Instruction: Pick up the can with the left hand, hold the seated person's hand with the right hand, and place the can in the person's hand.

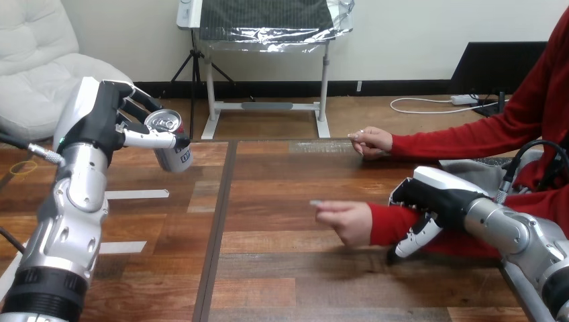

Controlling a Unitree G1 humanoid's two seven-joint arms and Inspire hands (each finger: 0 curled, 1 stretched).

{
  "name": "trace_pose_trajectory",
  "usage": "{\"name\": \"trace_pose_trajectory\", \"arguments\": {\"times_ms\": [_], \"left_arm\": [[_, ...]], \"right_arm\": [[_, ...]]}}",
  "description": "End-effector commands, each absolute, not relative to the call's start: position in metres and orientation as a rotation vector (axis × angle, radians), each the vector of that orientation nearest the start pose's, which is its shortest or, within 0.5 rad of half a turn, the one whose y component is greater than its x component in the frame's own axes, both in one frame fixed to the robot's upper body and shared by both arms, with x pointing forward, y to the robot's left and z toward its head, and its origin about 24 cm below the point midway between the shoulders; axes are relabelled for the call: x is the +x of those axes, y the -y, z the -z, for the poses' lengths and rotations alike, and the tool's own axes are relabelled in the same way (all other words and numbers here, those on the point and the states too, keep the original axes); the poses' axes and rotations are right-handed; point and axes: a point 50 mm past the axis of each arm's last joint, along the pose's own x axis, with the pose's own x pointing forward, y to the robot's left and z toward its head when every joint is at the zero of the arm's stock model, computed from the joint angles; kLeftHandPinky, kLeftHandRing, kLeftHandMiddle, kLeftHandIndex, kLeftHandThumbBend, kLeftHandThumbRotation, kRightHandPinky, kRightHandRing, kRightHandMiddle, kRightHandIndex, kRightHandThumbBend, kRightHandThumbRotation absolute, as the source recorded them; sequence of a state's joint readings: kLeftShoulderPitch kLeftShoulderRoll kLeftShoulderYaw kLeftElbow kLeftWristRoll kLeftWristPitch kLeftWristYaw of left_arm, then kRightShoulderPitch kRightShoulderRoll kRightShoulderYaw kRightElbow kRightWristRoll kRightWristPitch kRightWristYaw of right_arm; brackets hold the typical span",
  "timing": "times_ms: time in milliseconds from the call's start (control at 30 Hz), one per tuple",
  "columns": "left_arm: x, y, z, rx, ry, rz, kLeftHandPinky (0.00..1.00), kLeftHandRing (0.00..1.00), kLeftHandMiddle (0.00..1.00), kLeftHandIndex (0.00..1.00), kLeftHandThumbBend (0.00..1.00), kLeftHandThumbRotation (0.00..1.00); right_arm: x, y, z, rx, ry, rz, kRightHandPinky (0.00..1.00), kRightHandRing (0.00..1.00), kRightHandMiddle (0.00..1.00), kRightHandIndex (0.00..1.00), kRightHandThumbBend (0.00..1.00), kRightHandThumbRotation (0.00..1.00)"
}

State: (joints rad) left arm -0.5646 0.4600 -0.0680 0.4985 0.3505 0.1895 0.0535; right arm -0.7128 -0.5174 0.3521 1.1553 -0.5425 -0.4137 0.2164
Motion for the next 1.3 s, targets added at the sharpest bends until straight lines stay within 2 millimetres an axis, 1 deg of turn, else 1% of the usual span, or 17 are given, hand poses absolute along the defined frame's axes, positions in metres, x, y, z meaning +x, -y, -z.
{"name": "trace_pose_trajectory", "arguments": {"times_ms": [0,300,700,900,1267], "left_arm": [[0.358,-0.238,-0.14,0.815,0.032,-0.192,0.37,0.39,0.43,0.48,0.75,0.0],[0.358,-0.237,-0.14,0.81,0.03,-0.19,0.35,0.38,0.43,0.48,0.75,0.0],[0.357,-0.236,-0.139,0.812,0.034,-0.187,0.36,0.38,0.43,0.48,0.76,0.0],[0.358,-0.236,-0.14,0.811,0.034,-0.184,0.37,0.39,0.43,0.48,0.75,0.0],[0.358,-0.233,-0.141,0.81,0.041,-0.179,0.36,0.38,0.42,0.48,0.75,0.0]], "right_arm": [[0.355,0.226,-0.049,-1.138,-0.184,-0.485,0.3,0.34,0.39,0.4,0.75,0.0],[0.355,0.226,-0.053,-1.112,-0.138,-0.469,0.28,0.32,0.37,0.37,0.72,0.0],[0.357,0.228,-0.06,-1.1,-0.103,-0.446,0.29,0.33,0.37,0.37,0.69,0.0],[0.358,0.229,-0.064,-1.091,-0.077,-0.431,0.3,0.33,0.37,0.37,0.7,0.0],[0.36,0.228,-0.072,-1.093,-0.026,-0.412,0.29,0.32,0.35,0.35,0.72,0.04]]}}
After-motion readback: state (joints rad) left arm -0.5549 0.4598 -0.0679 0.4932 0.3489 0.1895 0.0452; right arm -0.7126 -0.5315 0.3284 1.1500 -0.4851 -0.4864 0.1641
